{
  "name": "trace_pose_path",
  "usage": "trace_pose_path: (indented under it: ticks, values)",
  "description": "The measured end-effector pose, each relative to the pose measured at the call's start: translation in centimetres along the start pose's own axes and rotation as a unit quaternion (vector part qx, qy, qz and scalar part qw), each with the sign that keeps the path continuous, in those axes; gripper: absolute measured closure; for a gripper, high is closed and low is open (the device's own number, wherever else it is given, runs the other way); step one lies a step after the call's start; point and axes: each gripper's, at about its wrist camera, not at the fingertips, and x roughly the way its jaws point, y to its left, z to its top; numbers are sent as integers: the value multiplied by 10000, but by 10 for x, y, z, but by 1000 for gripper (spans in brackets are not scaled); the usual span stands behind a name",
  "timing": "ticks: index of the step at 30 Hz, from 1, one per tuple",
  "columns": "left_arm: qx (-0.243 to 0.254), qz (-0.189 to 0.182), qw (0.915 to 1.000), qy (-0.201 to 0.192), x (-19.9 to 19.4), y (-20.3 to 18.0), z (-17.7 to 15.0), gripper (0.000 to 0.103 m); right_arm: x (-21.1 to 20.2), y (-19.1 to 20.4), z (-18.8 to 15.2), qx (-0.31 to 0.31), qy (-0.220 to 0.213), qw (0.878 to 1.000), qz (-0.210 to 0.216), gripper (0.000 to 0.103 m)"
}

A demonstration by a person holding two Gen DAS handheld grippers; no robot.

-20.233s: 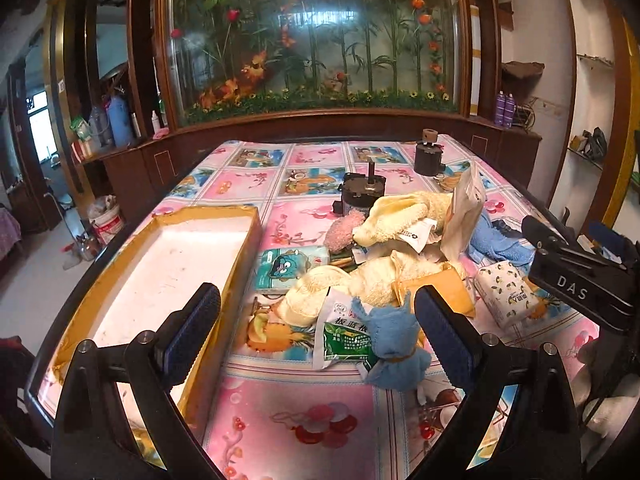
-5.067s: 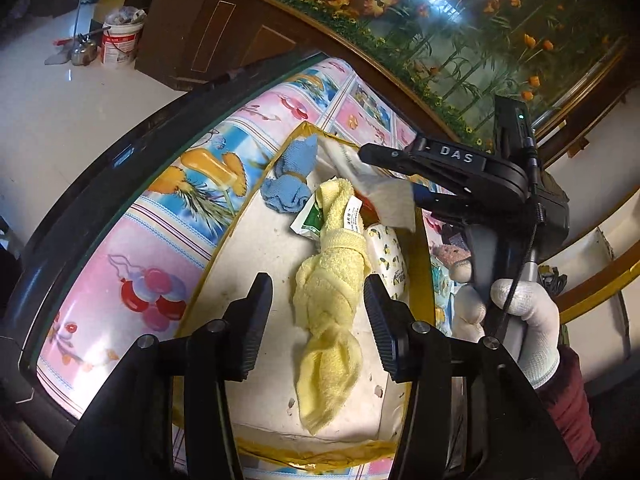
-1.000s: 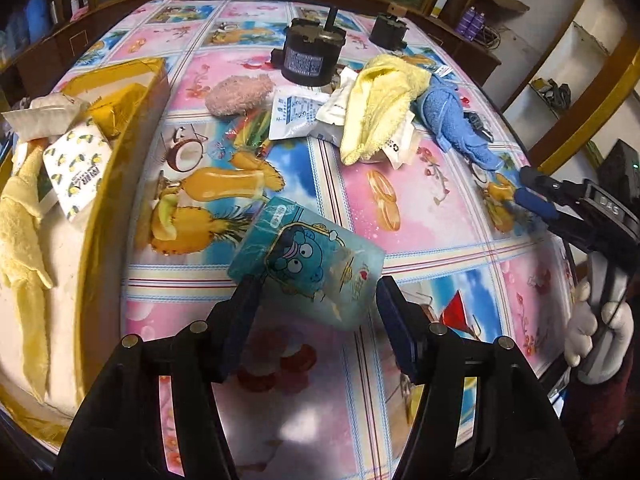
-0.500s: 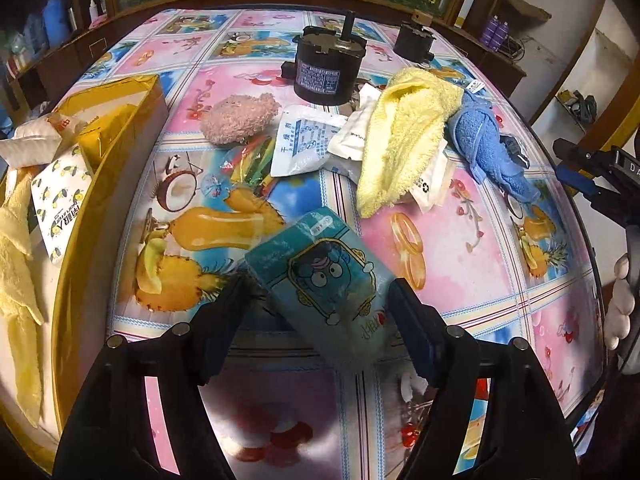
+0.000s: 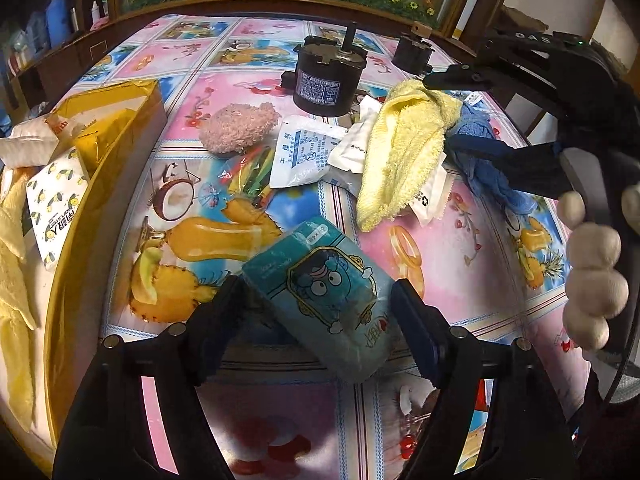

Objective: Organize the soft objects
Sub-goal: 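Raise the wet-wipe pack with the left gripper while the right grasps the yellow towel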

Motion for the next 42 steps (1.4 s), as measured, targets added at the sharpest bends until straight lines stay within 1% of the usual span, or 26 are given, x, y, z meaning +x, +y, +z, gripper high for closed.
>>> trace_pose_path:
  ticks: [2,4,7,9,10,11,12,13,14,15,16,17,19,20,25,28,34,39,42]
  values:
    - [32,101,9999,6,2,-4,1,23,5,-6,2,549,-142,9984,-75,44]
    - [68,199,9998,8,4,-8,1,20,11,-9,3,852,-239,9960,-114,42]
    - [79,336,9994,-27,7,-12,2,18,20,-9,7,989,-229,9946,-199,34]
    - [67,326,9994,-112,7,-11,2,18,24,-6,10,862,-221,9958,-225,34]
    - [67,302,9994,-182,6,-10,1,24,24,-4,12,749,-234,9965,-292,34]
    - [84,231,9993,-295,4,-9,0,33,24,-1,13,636,-236,9971,-333,33]
    - [127,56,9991,-391,3,-7,-1,61,26,0,15,544,-227,9977,-322,33]
    - [101,-155,9990,-396,3,-5,0,77,28,1,17,450,-204,9984,-266,33]
    - [17,-315,9988,-370,3,-2,0,79,29,0,18,380,-191,9990,-167,34]
    - [-12,-409,9985,-357,3,-1,0,84,31,0,20,311,-169,9994,-59,34]
    - [-37,-532,9980,-331,3,0,0,87,33,-1,21,247,-139,9996,27,40]
    - [-61,-602,9976,-325,1,0,-1,88,33,-2,21,210,-132,9996,145,44]
    - [-97,-734,9967,-342,-4,2,-3,90,29,-4,19,147,-153,9990,385,49]
    - [-103,-776,9963,-369,-6,3,-3,90,25,-3,18,81,-176,9988,441,50]
    - [-293,-998,9930,-552,-26,12,-6,90,-1,1,9,-135,-374,9961,787,50]
    - [-396,-1156,9898,-729,-43,18,-7,90,-19,5,3,-252,-454,9935,1017,50]
    - [-540,-1350,9831,-1109,-80,34,-11,90,-58,19,-15,-668,-653,9863,1357,50]
    - [-715,-1380,9773,-1442,-115,58,-17,90,-82,39,-30,-1056,-775,9787,1580,50]
    - [-855,-1302,9744,-1624,-134,77,-22,90,-89,56,-42,-1261,-727,9737,1756,50]
